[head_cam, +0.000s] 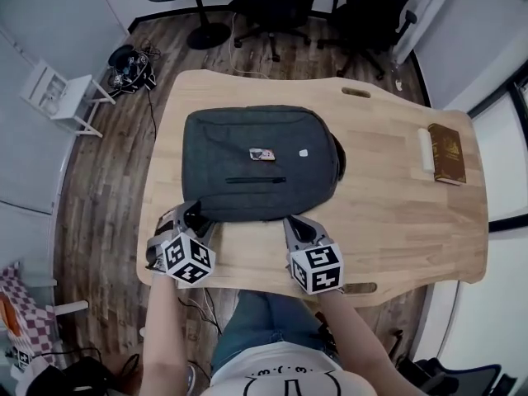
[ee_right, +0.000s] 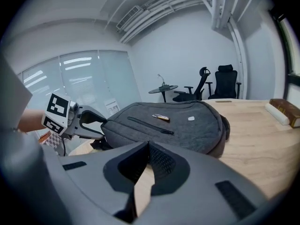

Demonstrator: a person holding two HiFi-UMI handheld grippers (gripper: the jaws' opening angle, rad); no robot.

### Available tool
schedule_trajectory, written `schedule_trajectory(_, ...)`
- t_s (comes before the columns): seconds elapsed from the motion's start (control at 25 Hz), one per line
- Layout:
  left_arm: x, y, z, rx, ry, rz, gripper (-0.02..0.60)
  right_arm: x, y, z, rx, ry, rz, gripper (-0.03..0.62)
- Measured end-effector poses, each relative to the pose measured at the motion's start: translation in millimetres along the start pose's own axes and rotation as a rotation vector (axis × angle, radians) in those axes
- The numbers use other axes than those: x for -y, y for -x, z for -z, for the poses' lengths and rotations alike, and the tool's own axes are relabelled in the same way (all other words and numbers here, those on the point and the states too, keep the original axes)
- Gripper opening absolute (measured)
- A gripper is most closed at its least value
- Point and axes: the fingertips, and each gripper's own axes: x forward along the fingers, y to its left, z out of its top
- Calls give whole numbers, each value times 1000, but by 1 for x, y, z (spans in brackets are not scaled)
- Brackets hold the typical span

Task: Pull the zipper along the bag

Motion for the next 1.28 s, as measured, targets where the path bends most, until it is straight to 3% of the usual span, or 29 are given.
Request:
schedule_trajectory(0.12, -4, -1, 3, 14, -81, 3, 235, -13, -7, 9, -27, -3, 19, 52)
schedule_trajectory(0.32, -2, -5, 7, 45, -88, 26, 196, -26, -20, 26, -72, -32, 74, 52)
schedule_trajectory(0.48, -6, -12, 7, 2, -44, 125, 139, -30, -33, 42, -107, -3, 152, 52)
schedule_trajectory(0.56, -5, -15, 8, -32, -25, 192, 126, -33, -43, 53, -137, 19, 183, 140)
schedule_trajectory(0.72, -3, -17, 8, -61, -4, 272, 120, -30, -61, 71, -170, 24, 318, 160)
schedule_trajectory(0.88, -2, -16, 8, -44, 0, 283, 118, -25, -73, 75, -154, 40, 486, 181)
schedule_trajectory(1.08, -2, -16, 8, -34, -1, 289, 118, -24, -74, 73, -123, 6, 656, 174)
schedule_trajectory(1.12, -2, -16, 7, -32, 1, 289, 118, -23, -73, 72, -116, -12, 674, 109)
schedule_trajectory(1.16, -2, -16, 7, -31, 2, 290, 118, -22, -71, 72, -110, -28, 680, 86)
schedule_trajectory(1.28, -2, -17, 7, -28, 9, 293, 118, -23, -68, 72, -112, -59, 639, 95)
